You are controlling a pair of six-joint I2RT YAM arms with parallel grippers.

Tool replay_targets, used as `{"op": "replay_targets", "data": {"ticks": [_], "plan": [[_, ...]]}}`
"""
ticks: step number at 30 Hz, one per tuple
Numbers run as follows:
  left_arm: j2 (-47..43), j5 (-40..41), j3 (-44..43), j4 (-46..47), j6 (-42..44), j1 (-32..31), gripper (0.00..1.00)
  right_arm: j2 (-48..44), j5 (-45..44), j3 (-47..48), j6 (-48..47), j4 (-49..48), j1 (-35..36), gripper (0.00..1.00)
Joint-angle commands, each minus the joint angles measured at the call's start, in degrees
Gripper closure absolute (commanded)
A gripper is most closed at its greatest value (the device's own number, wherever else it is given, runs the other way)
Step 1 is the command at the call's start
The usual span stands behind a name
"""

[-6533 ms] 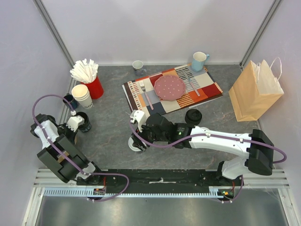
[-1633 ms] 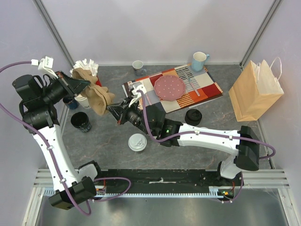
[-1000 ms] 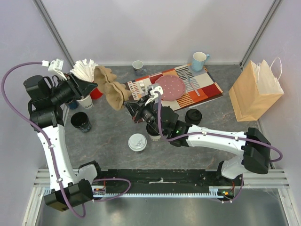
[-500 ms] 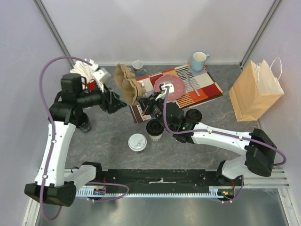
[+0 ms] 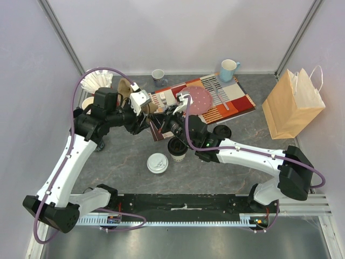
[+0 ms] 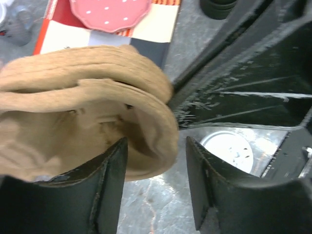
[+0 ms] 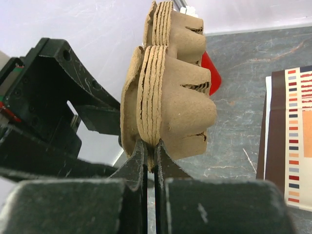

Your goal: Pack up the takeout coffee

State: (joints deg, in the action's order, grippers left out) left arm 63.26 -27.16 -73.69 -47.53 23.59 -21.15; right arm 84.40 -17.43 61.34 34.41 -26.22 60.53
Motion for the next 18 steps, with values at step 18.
{"op": "replay_targets", "data": {"ticks": [18], "plan": [[0.5, -1.2, -6.6, -2.7, 2.3, -0.2, 0.57, -0.6, 3.1, 3.8, -0.8, -1.8, -0.2, 1.00]]}}
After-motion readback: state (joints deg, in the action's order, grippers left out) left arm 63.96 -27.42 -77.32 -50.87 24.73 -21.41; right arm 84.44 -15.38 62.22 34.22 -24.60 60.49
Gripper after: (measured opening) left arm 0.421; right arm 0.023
